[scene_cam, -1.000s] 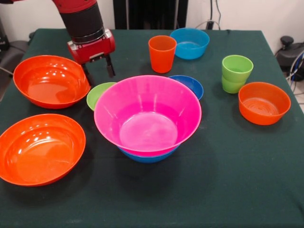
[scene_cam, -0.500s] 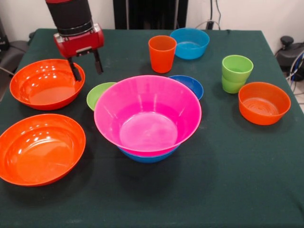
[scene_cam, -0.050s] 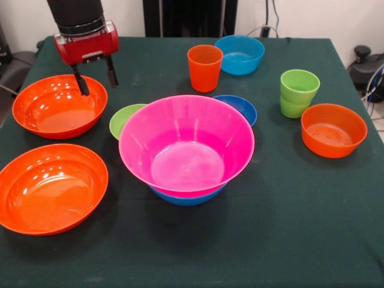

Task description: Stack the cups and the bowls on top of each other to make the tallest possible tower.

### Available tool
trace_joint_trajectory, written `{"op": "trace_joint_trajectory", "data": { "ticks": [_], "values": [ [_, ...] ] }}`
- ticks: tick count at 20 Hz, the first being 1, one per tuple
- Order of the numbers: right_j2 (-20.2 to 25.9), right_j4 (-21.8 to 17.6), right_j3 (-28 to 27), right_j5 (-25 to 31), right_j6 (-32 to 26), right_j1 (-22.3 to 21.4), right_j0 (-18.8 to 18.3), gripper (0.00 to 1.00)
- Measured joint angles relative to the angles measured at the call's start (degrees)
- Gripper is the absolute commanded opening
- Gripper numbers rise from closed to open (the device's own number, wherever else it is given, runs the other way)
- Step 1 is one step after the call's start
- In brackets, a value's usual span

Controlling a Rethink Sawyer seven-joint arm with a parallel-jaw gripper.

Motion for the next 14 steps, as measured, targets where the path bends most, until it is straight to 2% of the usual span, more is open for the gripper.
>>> {"op": "trace_joint_trajectory", "data": {
  "ticks": [14],
  "values": [
    [0.0, 0.0, -0.3, 0.0, 0.0, 0.4, 0.0, 1.00]
  ]
}}
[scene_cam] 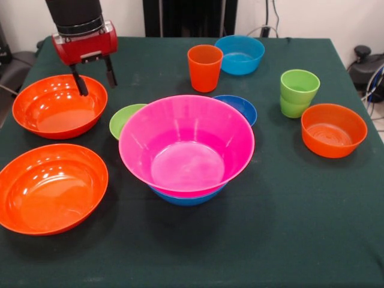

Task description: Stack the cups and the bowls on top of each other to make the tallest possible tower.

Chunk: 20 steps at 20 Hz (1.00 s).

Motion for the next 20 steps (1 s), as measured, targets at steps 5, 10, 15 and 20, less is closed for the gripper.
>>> {"op": "trace_joint_trajectory", "data": {
  "ticks": [5, 10, 15, 20],
  "values": [
    [0.0, -0.1, -1.6, 0.0, 0.0, 2.7, 0.0, 1.00],
    [-0.1, -0.5, -3.2, 0.0, 0.0, 5.9, 0.0, 1.00],
    [-0.2, -1.1, -4.0, 0.0, 0.0, 8.2, 0.0, 1.00],
    [-0.2, -1.2, -4.3, 0.0, 0.0, 9.3, 0.0, 1.00]
  ]
}}
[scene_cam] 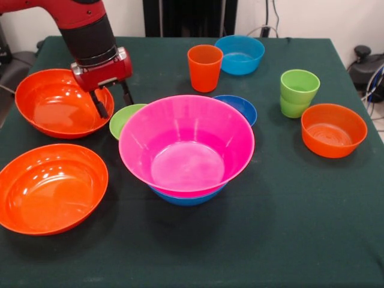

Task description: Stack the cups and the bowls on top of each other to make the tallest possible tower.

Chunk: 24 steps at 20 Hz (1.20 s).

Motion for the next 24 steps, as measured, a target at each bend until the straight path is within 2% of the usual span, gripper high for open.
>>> {"op": "trace_joint_trajectory", "data": {
  "ticks": [7, 8, 24],
  "values": [
    [-0.1, 0.0, -0.4, 0.0, 0.0, -0.1, 0.2, 1.00],
    [-0.1, 0.0, -0.6, 0.0, 0.0, -0.1, 0.2, 0.00],
    [-0.1, 0.0, -0.9, 0.0, 0.0, -1.2, 0.5, 0.00]
  ]
}}
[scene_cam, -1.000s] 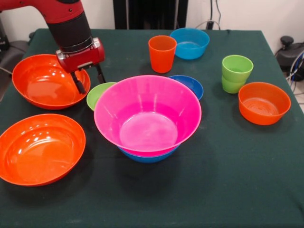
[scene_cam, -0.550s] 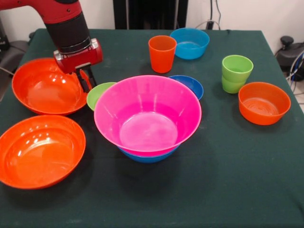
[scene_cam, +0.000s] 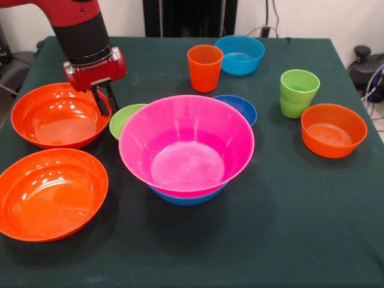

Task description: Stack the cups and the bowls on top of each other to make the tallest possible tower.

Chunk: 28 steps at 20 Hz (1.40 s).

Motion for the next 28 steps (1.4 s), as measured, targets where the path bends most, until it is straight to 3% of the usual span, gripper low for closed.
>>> {"op": "trace_joint_trajectory", "data": {
  "ticks": [12, 17, 23, 28],
  "values": [
    [-0.1, 0.1, 0.0, 0.0, 0.0, -2.7, 0.9, 0.00],
    [0.0, 2.4, 2.1, 0.0, 0.0, -8.3, 0.9, 0.00],
    [0.1, 8.3, 5.6, 0.6, 0.0, -17.6, 1.5, 0.00],
    [0.1, 11.2, 6.1, 1.7, 0.0, -22.1, 3.2, 0.00]
  ]
}}
